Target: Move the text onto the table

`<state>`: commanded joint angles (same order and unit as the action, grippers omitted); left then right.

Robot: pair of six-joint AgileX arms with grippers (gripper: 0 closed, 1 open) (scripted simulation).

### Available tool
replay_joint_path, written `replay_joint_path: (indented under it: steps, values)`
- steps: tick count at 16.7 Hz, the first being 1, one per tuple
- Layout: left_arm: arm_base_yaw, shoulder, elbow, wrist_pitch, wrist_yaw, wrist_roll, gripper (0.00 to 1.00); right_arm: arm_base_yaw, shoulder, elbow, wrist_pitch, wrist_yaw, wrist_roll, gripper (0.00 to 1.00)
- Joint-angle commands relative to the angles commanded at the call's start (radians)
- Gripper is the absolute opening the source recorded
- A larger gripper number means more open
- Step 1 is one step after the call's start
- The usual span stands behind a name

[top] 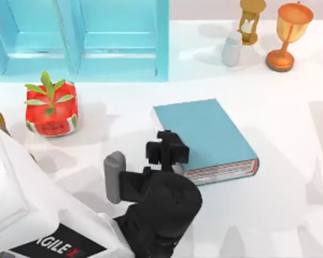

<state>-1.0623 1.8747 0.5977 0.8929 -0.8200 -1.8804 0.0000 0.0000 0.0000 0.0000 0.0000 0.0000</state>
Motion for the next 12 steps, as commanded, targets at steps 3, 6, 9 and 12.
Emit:
replay_joint_path:
  steps: [3,6,9,12]
  values:
    - [0.000,0.000,0.000,0.000,0.000,0.000,0.60,0.000,0.000,0.000,0.000,0.000,0.000,1.00]
    - [0.000,0.000,0.000,0.000,0.000,0.000,0.83,0.000,0.000,0.000,0.000,0.000,0.000,1.00]
    - [0.000,0.000,0.000,0.000,0.000,0.000,1.00,0.000,0.000,0.000,0.000,0.000,0.000,1.00]
    - [0.000,0.000,0.000,0.000,0.000,0.000,1.00,0.000,0.000,0.000,0.000,0.000,0.000,1.00]
